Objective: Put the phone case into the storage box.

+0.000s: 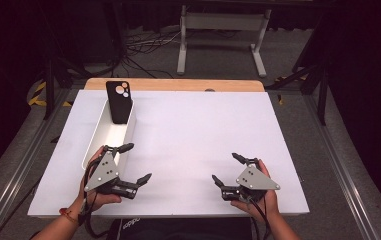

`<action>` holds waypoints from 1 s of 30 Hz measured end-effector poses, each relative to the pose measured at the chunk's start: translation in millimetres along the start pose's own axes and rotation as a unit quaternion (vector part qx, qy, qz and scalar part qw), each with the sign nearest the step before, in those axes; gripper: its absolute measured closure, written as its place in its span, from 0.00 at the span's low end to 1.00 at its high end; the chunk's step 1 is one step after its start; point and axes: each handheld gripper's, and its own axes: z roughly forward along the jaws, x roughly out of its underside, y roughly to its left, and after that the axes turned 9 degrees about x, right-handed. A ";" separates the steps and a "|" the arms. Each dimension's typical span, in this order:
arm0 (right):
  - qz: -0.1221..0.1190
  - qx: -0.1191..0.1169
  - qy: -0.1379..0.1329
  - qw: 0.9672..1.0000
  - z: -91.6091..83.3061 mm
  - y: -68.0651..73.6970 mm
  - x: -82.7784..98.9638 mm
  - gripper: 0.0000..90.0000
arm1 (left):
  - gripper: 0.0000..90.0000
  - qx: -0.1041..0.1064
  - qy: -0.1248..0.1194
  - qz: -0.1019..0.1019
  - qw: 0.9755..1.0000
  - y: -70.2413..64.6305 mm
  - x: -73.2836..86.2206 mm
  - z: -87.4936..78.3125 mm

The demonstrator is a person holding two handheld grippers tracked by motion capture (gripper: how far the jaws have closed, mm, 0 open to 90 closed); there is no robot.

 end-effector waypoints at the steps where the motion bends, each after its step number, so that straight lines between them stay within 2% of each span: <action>1: 0.000 0.000 0.000 1.000 -0.2 0.3 -0.1 0.14 | 0.04 0.001 0.002 0.002 1.000 0.4 0.9 0.0; 3: 0.000 0.000 0.001 1.000 -0.5 1.0 -0.3 0.14 | 0.04 0.008 -0.001 -0.007 1.000 -0.4 4.7 1.0; 10: -0.005 0.000 0.000 1.000 -1.5 2.4 -0.1 0.14 | 0.04 0.013 0.005 -0.005 1.000 -1.3 11.9 3.6; 17: -0.012 -0.001 0.003 1.000 -1.8 3.4 2.8 0.14 | 0.04 0.015 0.016 -0.014 1.000 -1.7 23.9 11.1; 20: -0.015 -0.001 0.002 1.000 -2.9 3.9 3.3 0.14 | 0.04 0.013 0.021 -0.003 1.000 -4.9 27.2 14.5; 24: -0.016 -0.002 -0.001 1.000 -4.1 4.4 4.0 0.14 | 0.04 0.021 0.032 0.002 0.999 -7.9 29.3 17.6; 30: -0.017 -0.004 -0.001 1.000 -4.9 5.3 3.7 0.14 | 0.04 0.027 0.027 -0.006 0.999 -8.6 28.9 17.3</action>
